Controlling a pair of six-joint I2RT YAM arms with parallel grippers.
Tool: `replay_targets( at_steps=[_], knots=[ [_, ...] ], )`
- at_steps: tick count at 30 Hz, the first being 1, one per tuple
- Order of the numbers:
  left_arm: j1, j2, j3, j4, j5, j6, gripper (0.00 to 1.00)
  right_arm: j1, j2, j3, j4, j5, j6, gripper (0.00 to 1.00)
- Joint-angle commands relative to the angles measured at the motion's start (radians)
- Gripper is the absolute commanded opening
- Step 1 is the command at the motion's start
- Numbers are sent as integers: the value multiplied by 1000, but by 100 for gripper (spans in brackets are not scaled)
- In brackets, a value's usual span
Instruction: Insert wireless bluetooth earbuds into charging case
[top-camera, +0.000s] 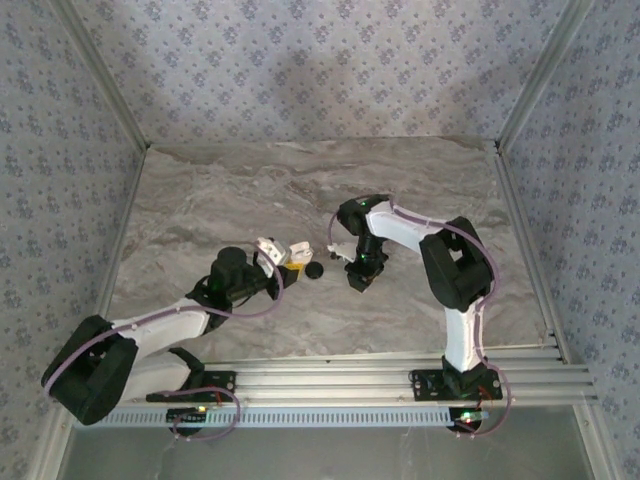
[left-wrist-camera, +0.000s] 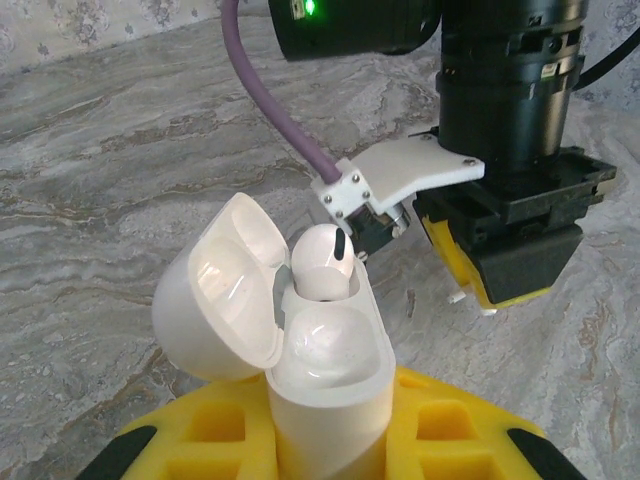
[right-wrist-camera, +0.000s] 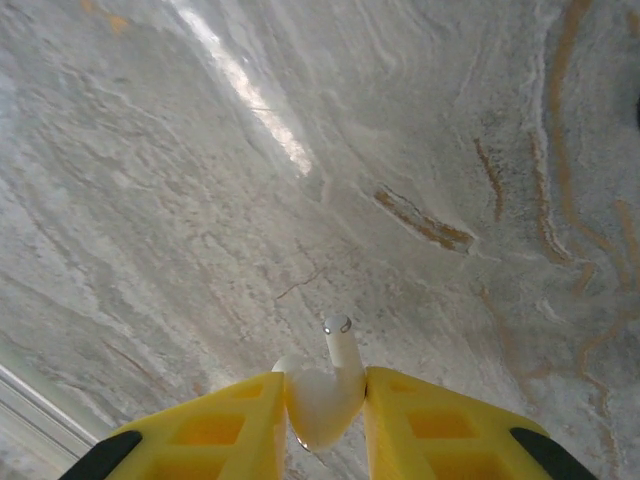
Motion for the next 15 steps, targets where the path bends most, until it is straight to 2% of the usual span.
replay_targets(
  at_steps=[1,4,7,12,15],
  knots=[
    [9,-20,20,-4,17,16,16,2,27,28,-30,23,-26,27],
    [8,-20,20,-6,17,17,16,2,33,26,-26,24,-22,29],
    [7,-20,22,-6,17,18,16,-1,24,23,-20,22,-5,36],
    [8,-17,26,-7,19,22,16,-20,-43,35,-17,-23,45,43],
    [8,-18,29,-7,19,23,16,-31,-97,55,3,4,159,43]
  ],
)
